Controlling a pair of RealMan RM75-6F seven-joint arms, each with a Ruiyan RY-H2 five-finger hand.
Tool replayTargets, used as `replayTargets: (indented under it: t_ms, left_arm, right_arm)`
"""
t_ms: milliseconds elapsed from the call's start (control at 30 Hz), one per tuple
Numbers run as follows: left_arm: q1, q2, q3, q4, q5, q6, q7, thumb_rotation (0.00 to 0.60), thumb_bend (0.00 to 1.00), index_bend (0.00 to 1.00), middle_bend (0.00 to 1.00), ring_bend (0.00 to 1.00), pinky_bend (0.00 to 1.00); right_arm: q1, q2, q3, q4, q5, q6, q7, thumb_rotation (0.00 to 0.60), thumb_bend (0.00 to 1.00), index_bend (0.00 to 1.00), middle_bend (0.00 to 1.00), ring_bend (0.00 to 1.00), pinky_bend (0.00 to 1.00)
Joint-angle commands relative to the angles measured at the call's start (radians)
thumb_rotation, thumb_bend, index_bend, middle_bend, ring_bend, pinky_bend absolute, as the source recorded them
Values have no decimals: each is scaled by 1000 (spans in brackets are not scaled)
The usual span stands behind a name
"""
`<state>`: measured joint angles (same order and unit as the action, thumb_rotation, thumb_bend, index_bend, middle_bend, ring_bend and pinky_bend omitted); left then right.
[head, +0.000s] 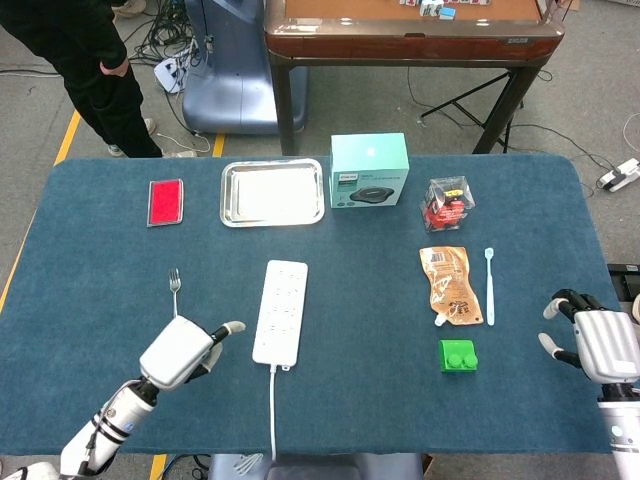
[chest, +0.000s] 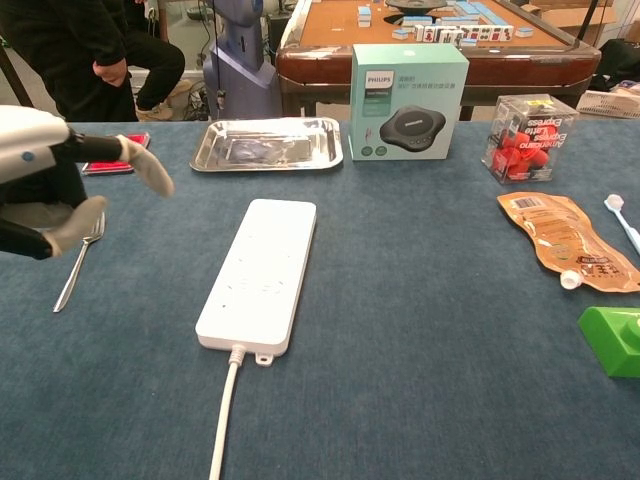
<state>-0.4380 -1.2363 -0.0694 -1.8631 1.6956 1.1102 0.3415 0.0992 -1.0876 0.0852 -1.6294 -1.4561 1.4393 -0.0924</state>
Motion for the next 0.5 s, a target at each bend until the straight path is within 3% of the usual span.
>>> replayTargets:
  t_ms: [33,300,500]
  left_arm:
    - [-48,-28,-4,-10,-27,-68,49,600,685,324,1000,1000,1000]
    - [-109,-105,-3,56,-131,-175,70,600,685,323,1000,1000,1000]
    - [-128,-153,-2,110,-182,-188,85,600,685,323,1000,1000,1000]
  right_arm:
    - [-1,2,0,4,3,-1,7,600,183,482,354,361,634]
    - [0,-3,0,29,22,-17,29,600,183,482,354,361,634]
    - [7,-9,0,35,27,-29,27,600,183,482,354,361,634]
